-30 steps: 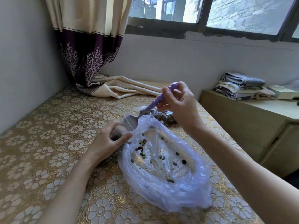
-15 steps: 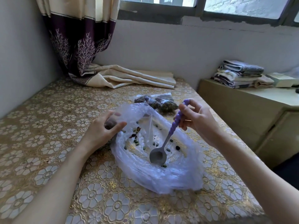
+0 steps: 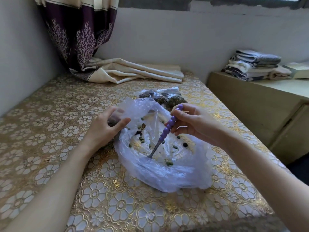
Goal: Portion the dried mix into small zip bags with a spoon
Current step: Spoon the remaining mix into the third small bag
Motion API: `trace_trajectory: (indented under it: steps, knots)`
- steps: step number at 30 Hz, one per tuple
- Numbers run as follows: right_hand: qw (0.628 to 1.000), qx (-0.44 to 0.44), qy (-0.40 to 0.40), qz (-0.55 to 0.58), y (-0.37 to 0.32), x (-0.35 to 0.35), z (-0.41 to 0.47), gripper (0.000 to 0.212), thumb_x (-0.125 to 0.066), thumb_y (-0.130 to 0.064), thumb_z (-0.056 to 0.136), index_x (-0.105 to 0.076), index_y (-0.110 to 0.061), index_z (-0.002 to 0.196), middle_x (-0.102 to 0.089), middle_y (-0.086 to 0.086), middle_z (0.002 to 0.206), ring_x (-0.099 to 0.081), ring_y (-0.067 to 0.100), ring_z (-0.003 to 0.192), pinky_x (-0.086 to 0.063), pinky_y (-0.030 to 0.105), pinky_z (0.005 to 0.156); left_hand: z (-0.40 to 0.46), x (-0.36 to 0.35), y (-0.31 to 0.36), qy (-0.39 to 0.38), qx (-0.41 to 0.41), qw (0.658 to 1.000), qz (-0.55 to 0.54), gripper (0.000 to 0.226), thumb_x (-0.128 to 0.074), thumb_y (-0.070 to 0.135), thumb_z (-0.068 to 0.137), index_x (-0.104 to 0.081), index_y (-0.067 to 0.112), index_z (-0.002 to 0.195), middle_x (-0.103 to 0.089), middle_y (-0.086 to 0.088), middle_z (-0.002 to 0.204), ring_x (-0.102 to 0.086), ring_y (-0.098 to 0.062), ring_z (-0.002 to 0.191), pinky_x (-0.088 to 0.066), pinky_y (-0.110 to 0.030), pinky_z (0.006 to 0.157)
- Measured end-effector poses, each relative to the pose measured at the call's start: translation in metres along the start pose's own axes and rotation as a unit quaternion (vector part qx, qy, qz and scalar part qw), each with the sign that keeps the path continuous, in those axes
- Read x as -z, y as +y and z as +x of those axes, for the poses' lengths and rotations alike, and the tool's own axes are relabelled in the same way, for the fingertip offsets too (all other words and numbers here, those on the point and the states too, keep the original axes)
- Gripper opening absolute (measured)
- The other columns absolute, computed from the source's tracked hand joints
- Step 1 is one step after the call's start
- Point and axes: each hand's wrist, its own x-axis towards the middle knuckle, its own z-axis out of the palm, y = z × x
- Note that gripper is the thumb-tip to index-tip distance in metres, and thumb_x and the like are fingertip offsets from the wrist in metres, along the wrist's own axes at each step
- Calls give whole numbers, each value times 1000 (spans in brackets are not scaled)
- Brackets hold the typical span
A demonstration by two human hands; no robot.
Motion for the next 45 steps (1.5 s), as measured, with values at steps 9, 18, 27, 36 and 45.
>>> trace_trajectory:
  steps: [9, 18, 27, 36, 45]
  knots:
    - [992, -91, -54, -72, -5, 14, 7, 18, -55, -24, 86, -55, -6, 91, -66, 9, 75, -59, 23, 70, -50, 26, 61, 0, -3, -5, 8, -2, 1000, 20, 41, -59, 59, 71, -57, 32, 103, -65, 7, 89, -62, -5, 84, -47, -24, 71]
    - [984, -143, 38, -98, 1, 4, 11, 21, -54, -15, 94, -59, -1, 79, -66, 8, 58, -62, 13, 47, -51, 17, 45, 1, -3, -4, 14, 4, 1000, 18, 56, -50, 74, 63, -56, 34, 102, -62, 13, 86, -59, 2, 81, -47, -25, 71]
    - [973, -164, 160, -18, -1, 11, 20, 25, -53, -13, 95, -56, 2, 75, -63, 9, 52, -62, 14, 43, -50, 18, 41, 0, -3, -5, 19, -5, 1000, 18, 54, -49, 75, 63, -56, 37, 100, -57, 23, 85, -55, 8, 80, -44, -20, 64]
    - [961, -133, 242, 10, -1, 24, 29, 29, -53, -15, 95, -56, 1, 71, -63, 8, 48, -62, 12, 41, -48, 17, 39, 1, -3, -8, 17, -6, 1000, 22, 56, -48, 75, 64, -56, 34, 101, -61, 16, 84, -57, 6, 80, -45, -19, 64]
    - [938, 22, 339, 69, -23, 20, 43, 30, -43, -18, 100, -51, -6, 73, -63, 5, 54, -58, 8, 43, -48, 17, 44, 0, -3, -5, 6, 3, 1000, 22, 58, -50, 76, 62, -56, 33, 101, -63, 8, 87, -59, -2, 78, -47, -23, 68]
